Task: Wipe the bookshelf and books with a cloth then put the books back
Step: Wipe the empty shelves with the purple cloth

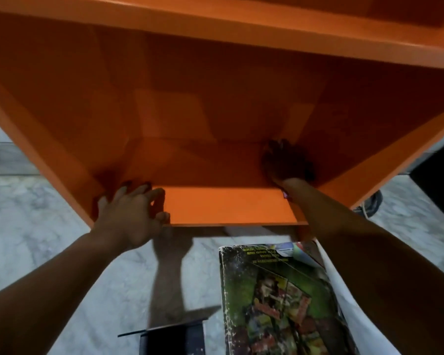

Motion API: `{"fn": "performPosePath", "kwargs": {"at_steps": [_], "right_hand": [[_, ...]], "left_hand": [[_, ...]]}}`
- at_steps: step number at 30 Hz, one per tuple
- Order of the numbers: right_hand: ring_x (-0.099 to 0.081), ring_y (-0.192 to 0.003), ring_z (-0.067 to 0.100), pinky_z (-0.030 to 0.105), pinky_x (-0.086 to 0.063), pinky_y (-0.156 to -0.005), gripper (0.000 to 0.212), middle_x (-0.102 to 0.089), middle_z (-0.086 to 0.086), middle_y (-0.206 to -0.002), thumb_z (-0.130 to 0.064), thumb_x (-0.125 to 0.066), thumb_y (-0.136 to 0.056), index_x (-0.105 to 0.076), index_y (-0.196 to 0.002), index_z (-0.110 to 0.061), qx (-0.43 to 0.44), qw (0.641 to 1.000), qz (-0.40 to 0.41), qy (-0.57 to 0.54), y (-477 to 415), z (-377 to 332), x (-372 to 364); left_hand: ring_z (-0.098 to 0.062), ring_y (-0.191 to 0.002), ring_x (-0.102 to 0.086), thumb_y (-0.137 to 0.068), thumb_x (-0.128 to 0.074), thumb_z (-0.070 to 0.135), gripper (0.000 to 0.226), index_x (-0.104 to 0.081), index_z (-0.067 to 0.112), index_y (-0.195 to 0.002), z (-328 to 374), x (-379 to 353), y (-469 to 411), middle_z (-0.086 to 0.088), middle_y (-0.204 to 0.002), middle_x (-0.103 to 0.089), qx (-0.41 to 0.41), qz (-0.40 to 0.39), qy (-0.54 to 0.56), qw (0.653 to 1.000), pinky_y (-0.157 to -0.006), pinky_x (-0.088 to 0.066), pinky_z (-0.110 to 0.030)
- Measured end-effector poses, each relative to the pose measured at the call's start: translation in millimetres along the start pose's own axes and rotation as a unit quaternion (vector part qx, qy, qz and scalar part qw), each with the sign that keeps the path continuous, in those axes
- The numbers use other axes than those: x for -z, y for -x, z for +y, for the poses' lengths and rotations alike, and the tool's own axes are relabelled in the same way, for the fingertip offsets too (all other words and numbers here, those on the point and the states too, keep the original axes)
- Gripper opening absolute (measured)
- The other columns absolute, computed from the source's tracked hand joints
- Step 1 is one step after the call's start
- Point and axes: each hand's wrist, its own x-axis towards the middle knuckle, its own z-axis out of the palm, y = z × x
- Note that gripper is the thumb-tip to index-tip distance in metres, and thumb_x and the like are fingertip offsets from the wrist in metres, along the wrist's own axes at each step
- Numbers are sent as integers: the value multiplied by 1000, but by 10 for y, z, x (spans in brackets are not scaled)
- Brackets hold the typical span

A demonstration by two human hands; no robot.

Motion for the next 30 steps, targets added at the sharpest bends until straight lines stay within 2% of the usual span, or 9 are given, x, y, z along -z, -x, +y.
{"fn": "performPosePath", "kwargs": {"at_steps": [4,7,11,16,19,22,25,27,30], "right_hand": [[-34,-145,32,55,-30,-115,48,-34,-1,-162,-48,-31,-103,-39,-150,-38,76,997,19,-18,273,-423,-85],[-27,-149,30,52,-27,-115,62,-29,1,-164,-47,-24,-93,-34,-154,-36,160,986,-30,34,692,-859,-169],[-46,-130,25,44,-33,-101,47,-54,5,-142,-44,-26,-105,-45,-147,-32,238,970,-49,-28,1285,-1484,-207],[-43,-127,28,41,-32,-101,48,-47,6,-149,-37,-42,-105,-41,-153,-32,323,942,-33,-81,1487,-1717,-290],[-54,-116,25,40,-39,-98,41,-64,6,-133,-21,-55,-101,-58,-141,-26,303,942,-15,-146,1442,-1522,-110],[-66,-84,34,37,-42,-75,26,-73,17,-93,-15,-52,-92,-72,-105,-5,153,967,130,-157,1366,-1043,39],[-58,-101,40,40,-38,-80,42,-65,26,-107,-31,-39,-96,-66,-104,-1,-59,986,147,-51,1355,-495,77],[-55,-110,40,45,-38,-93,45,-61,25,-117,-37,-37,-101,-64,-114,-4,-69,990,122,0,1414,-396,13],[-56,-108,42,45,-39,-93,47,-62,28,-117,-38,-35,-99,-63,-119,-6,1,994,110,15,1386,-659,-81]], "left_hand": [[-30,-151,-18,-100,-42,57,62,-29,35,-156,-132,-90,75,1,-163,-31,-9,22,-2,1000,-117,-20,-56],[-33,-142,-36,-99,-40,51,53,-50,27,-145,-242,-83,176,-4,-150,-49,-44,46,-20,998,-114,-28,-54],[-30,-107,-62,-89,-59,38,31,-69,18,-111,-396,-2,310,-6,-113,-69,-86,44,-6,995,-92,-52,-45],[-33,-91,-70,-82,-76,24,20,-70,19,-101,-491,79,526,-8,-103,-73,-110,70,-4,992,-73,-57,-38],[-27,-101,-65,-92,-63,25,17,-66,20,-108,-518,124,605,-4,-111,-67,-122,30,-48,991,-78,-52,-35],[-26,-104,-63,-91,-62,31,21,-61,23,-110,-513,116,588,-3,-115,-65,-107,16,-54,993,-82,-56,-40],[-31,-109,-62,-88,-60,31,29,-60,18,-114,-430,102,556,-8,-120,-62,-72,-18,-45,996,-87,-55,-44],[-33,-108,-63,-84,-56,37,35,-60,20,-115,-395,102,563,-9,-120,-63,-63,-21,-27,997,-86,-55,-45],[-34,-95,-67,-83,-61,43,30,-65,26,-108,-393,119,626,-7,-105,-69,-49,31,-20,998,-77,-55,-40]]}}
